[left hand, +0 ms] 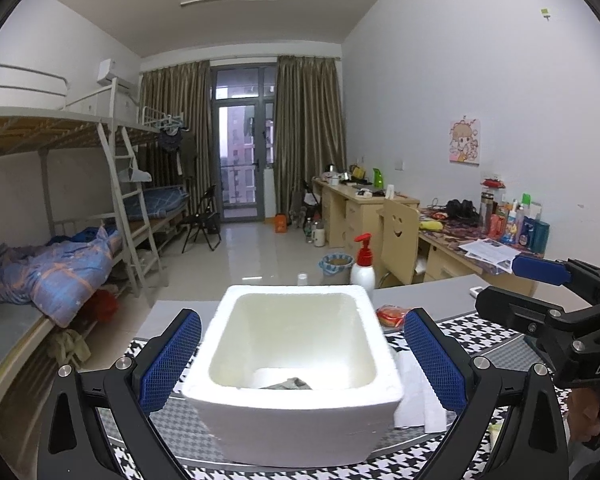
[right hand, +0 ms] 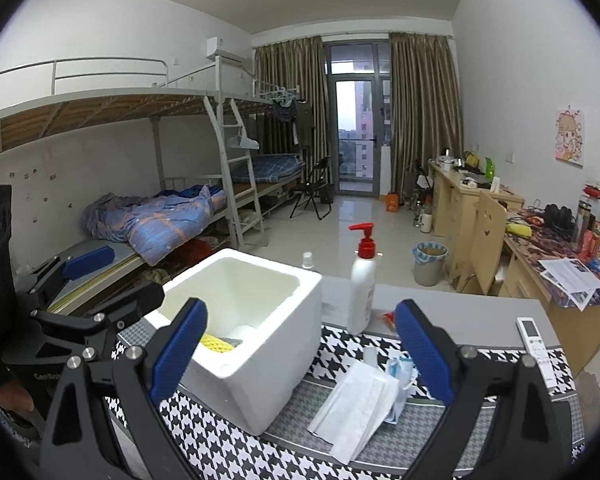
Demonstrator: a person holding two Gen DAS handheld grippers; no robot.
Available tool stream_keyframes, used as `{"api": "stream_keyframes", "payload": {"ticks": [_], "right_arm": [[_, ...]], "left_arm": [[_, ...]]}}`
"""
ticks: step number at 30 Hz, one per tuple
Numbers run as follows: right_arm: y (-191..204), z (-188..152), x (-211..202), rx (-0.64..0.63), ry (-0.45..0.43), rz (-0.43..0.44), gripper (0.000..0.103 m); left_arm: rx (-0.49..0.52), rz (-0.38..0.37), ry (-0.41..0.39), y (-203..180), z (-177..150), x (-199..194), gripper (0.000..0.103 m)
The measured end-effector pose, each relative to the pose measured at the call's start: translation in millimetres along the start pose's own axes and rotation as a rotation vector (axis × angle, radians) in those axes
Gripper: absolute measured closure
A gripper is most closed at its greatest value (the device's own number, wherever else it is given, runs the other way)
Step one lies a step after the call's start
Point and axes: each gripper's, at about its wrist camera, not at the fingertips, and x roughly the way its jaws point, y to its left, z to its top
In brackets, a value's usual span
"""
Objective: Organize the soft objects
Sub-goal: 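Withdraw both tools from the box toward the tissue pack on the table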
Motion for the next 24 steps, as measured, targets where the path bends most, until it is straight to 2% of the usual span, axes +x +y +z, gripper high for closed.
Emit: {"api": "stream_keyframes", "payload": {"ticks": [24], "right_arm": [[-44.6,-17.7,-36.3,0.045,-0.015,-0.085,0.006]], "left_arm": [[0.048,-0.093,0.007,-50.7,1.1,5.2,0.001]]}}
